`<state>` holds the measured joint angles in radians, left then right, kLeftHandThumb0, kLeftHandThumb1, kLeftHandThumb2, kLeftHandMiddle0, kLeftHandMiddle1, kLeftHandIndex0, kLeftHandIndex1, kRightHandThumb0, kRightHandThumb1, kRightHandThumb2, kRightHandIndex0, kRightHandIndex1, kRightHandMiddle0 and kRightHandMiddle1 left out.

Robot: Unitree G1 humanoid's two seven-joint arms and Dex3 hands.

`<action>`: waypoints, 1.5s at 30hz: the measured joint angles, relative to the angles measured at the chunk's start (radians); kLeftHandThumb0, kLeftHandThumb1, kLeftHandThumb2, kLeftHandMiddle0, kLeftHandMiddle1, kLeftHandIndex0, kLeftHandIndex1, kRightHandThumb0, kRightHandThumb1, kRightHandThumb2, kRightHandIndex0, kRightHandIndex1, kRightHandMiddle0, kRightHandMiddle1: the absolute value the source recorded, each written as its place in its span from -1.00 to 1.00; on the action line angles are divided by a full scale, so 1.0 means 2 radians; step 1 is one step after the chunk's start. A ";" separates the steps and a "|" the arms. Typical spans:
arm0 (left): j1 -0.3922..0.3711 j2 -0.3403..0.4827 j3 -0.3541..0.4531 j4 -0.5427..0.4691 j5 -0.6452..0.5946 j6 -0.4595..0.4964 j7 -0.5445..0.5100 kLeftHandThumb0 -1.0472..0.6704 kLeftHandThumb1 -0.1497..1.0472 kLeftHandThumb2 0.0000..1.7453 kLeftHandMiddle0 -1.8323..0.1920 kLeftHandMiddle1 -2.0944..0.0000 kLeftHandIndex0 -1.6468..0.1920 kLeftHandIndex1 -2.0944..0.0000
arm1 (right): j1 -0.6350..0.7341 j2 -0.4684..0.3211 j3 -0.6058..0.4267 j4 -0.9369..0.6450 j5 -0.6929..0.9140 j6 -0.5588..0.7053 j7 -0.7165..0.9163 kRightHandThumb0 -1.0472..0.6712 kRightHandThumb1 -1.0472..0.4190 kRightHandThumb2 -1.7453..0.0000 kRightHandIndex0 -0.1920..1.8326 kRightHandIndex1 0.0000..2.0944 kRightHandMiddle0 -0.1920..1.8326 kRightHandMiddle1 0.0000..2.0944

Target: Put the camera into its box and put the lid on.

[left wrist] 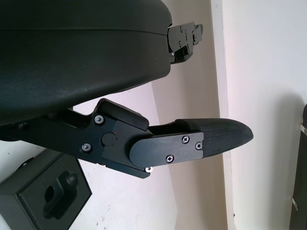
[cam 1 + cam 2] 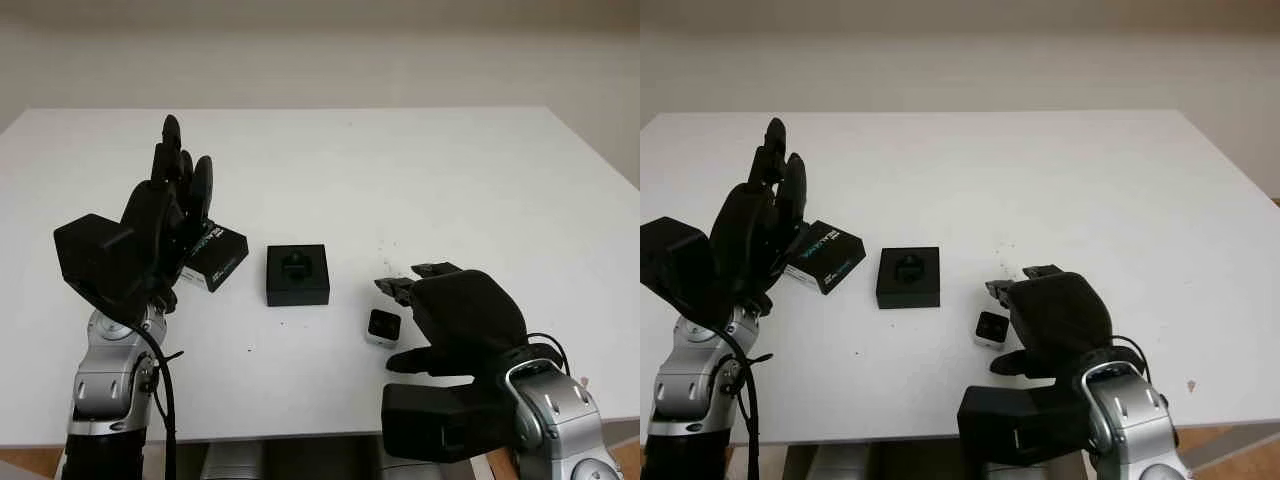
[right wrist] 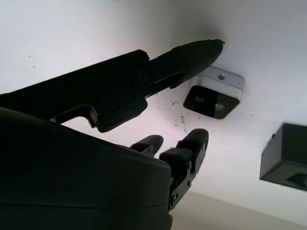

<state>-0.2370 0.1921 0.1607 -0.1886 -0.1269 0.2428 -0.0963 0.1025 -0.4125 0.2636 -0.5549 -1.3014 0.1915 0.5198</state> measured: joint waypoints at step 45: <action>-0.001 0.000 0.001 0.012 0.001 -0.015 -0.002 -0.76 1.00 -0.39 1.00 1.00 1.00 1.00 | -0.008 -0.013 0.001 0.097 0.055 -0.033 -0.099 -0.20 -1.00 0.85 -0.98 0.60 -0.72 0.49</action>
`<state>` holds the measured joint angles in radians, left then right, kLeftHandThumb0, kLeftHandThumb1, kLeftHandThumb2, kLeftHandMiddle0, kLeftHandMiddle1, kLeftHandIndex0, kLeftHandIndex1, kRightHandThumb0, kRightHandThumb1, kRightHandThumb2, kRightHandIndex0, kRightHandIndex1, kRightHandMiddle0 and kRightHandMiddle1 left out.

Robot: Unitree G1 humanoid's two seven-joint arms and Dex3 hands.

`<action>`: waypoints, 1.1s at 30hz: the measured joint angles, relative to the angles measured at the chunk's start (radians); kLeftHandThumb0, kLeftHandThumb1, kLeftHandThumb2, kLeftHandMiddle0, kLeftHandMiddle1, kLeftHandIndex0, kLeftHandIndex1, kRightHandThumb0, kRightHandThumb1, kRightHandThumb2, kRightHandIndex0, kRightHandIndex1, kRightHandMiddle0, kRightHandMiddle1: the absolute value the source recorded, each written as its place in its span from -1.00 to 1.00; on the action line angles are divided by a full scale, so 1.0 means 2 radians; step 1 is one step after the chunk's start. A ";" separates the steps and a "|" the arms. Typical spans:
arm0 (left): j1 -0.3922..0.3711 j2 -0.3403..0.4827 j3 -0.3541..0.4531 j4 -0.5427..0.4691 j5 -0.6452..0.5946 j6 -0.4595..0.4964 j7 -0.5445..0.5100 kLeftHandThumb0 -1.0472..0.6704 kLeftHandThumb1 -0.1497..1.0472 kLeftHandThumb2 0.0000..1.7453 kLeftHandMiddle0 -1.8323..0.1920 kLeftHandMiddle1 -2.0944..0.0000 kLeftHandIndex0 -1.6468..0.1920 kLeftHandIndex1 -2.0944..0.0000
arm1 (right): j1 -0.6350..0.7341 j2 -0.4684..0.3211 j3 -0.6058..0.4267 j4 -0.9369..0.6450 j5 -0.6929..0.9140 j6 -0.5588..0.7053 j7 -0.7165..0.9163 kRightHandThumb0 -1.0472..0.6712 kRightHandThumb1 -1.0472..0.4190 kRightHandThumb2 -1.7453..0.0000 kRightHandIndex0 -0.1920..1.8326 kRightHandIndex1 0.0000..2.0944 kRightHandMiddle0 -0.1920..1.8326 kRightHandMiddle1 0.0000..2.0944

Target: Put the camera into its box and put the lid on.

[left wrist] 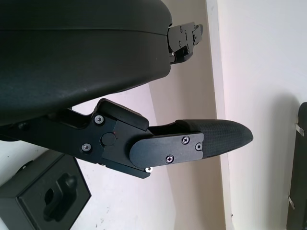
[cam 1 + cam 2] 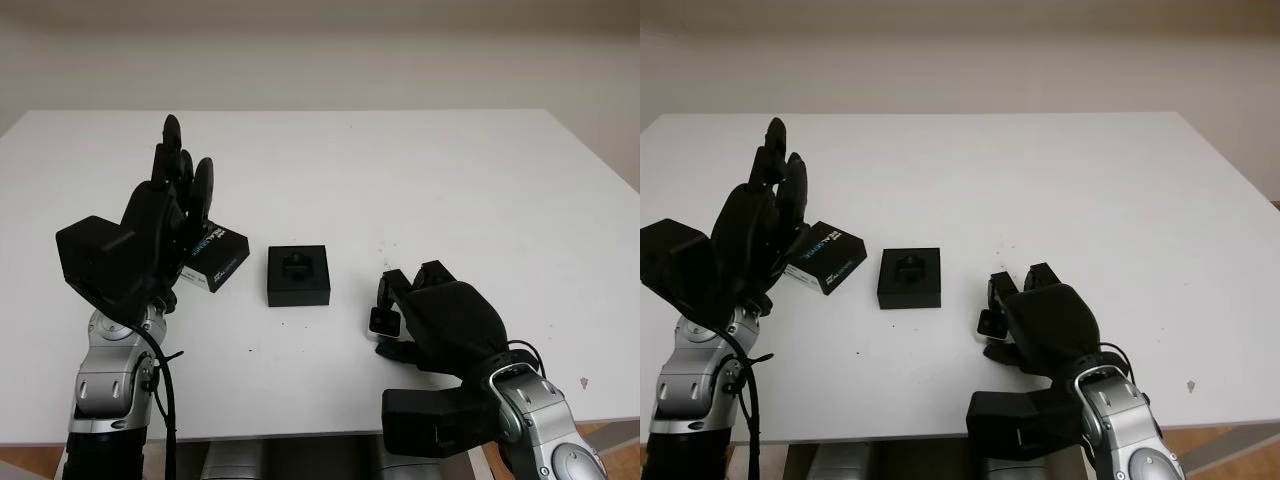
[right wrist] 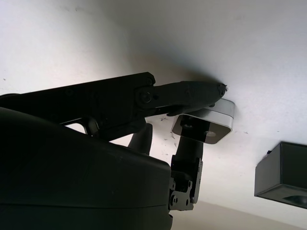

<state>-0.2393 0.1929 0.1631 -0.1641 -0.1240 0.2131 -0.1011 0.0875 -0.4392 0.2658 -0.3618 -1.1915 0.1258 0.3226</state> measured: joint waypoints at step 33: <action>0.007 0.002 0.000 -0.010 -0.004 0.001 -0.003 -0.73 1.00 -0.34 1.00 1.00 1.00 1.00 | -0.152 0.032 -0.109 0.191 0.370 0.055 -0.018 -0.32 -0.95 0.94 -0.62 -0.29 -0.47 0.50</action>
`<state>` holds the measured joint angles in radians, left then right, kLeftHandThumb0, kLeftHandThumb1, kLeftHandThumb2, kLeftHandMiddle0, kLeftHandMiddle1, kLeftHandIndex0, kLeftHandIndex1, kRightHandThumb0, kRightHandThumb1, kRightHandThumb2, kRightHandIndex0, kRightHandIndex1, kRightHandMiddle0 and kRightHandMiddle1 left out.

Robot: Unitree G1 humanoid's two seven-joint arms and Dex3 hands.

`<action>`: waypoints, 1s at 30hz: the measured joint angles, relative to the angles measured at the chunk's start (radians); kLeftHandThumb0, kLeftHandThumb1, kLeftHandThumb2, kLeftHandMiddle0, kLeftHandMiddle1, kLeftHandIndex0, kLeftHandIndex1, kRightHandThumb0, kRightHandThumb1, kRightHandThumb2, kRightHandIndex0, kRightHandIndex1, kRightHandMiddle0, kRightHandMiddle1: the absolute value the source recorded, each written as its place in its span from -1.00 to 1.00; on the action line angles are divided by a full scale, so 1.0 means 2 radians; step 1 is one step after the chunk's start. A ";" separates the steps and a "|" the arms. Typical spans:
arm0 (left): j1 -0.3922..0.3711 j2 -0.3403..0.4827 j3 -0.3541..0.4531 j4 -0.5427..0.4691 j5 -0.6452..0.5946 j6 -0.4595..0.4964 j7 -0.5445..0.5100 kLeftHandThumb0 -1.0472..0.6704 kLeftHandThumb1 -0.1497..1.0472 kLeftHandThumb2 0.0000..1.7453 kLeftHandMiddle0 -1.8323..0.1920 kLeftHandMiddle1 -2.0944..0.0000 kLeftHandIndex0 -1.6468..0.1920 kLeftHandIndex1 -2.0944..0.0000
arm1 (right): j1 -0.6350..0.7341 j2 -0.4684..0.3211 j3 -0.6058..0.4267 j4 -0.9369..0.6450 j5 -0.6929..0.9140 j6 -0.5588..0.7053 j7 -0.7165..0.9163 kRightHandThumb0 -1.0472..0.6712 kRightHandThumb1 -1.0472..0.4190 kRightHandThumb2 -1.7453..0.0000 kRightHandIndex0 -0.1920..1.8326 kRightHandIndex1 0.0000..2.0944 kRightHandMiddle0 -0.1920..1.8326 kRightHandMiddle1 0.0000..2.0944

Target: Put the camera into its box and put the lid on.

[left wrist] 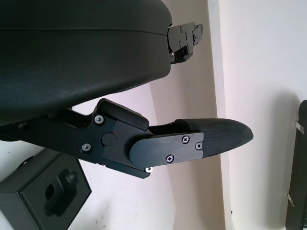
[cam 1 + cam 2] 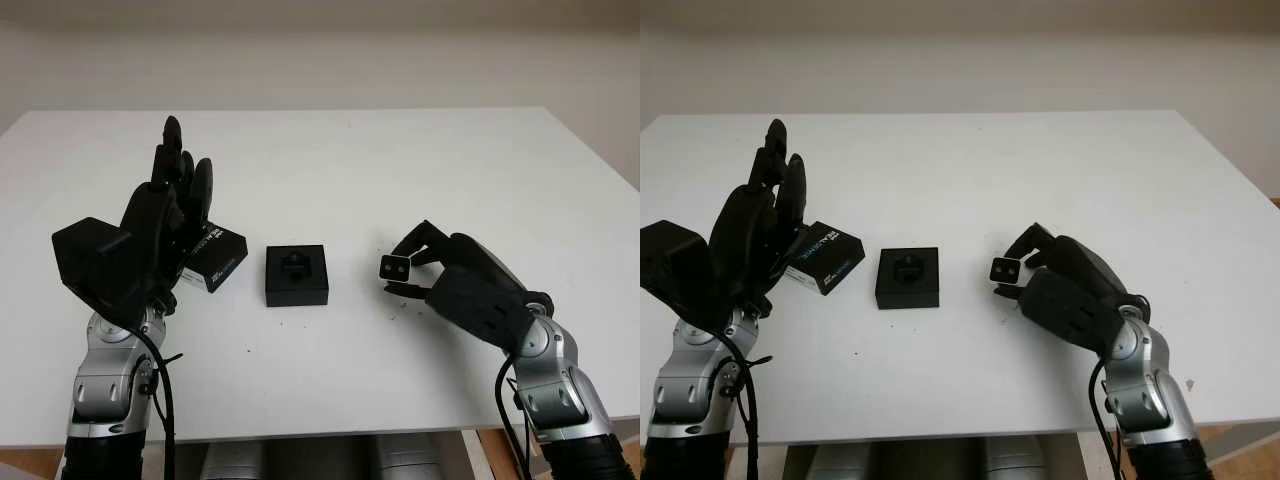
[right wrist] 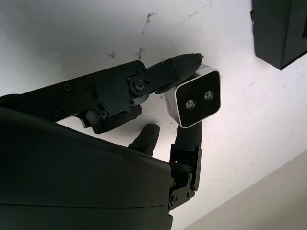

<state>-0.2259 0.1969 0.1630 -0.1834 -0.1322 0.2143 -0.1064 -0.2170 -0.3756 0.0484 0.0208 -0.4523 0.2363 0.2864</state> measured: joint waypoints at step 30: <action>0.000 0.001 0.002 0.001 0.001 0.001 0.000 -0.66 1.00 -0.35 1.00 1.00 1.00 1.00 | -0.176 0.039 0.024 0.243 0.115 -0.243 -0.028 -0.40 -0.98 0.94 -0.60 -0.95 -0.42 0.36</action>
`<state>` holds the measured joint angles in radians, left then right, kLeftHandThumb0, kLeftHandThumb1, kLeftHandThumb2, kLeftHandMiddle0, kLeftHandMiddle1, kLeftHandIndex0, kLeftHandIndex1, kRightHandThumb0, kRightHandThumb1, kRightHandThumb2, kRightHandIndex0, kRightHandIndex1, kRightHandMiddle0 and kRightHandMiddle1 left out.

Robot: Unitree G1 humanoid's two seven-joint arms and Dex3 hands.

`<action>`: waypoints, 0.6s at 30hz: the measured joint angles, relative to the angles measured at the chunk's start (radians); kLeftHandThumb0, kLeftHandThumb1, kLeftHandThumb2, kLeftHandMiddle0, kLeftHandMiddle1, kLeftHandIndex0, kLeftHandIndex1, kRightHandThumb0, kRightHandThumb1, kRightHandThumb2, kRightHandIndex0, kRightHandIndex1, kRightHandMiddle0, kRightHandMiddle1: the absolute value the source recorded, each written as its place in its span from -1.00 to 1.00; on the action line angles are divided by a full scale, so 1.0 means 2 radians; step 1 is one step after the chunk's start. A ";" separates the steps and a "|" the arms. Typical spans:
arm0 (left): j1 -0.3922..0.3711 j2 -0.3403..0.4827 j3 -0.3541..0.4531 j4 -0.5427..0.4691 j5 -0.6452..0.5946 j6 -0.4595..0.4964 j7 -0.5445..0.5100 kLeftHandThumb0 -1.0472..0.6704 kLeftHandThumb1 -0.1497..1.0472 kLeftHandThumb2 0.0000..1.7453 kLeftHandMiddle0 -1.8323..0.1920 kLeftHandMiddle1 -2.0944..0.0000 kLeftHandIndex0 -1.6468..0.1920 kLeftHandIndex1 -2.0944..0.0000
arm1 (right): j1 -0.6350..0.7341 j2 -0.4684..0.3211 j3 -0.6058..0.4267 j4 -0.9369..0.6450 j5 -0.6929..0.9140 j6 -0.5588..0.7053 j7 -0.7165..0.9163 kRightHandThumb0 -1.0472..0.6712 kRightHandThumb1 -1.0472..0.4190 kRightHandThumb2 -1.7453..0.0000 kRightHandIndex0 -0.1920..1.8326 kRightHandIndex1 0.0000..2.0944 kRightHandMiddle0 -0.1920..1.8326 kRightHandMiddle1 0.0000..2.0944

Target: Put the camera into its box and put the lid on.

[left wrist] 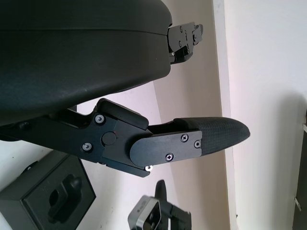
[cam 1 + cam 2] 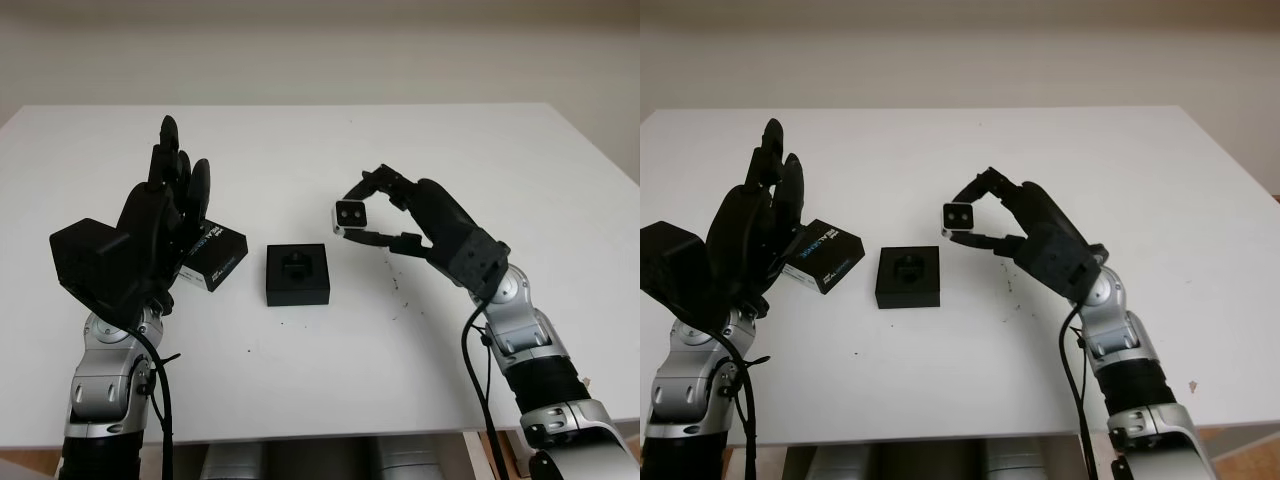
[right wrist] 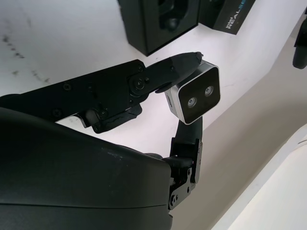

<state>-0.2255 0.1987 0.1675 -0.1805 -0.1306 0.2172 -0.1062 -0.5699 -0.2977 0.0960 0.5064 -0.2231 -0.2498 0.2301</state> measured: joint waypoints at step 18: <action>0.002 -0.004 0.000 -0.001 -0.004 0.007 0.004 -0.67 1.00 -0.35 1.00 1.00 1.00 1.00 | -0.037 0.079 0.033 0.123 -0.005 -0.042 -0.051 -0.39 -0.96 0.94 -0.62 -0.95 -0.43 0.50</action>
<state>-0.2224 0.1902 0.1676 -0.1828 -0.1380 0.2317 -0.0989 -0.6434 -0.1393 0.1629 0.7533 -0.2335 -0.3336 0.1278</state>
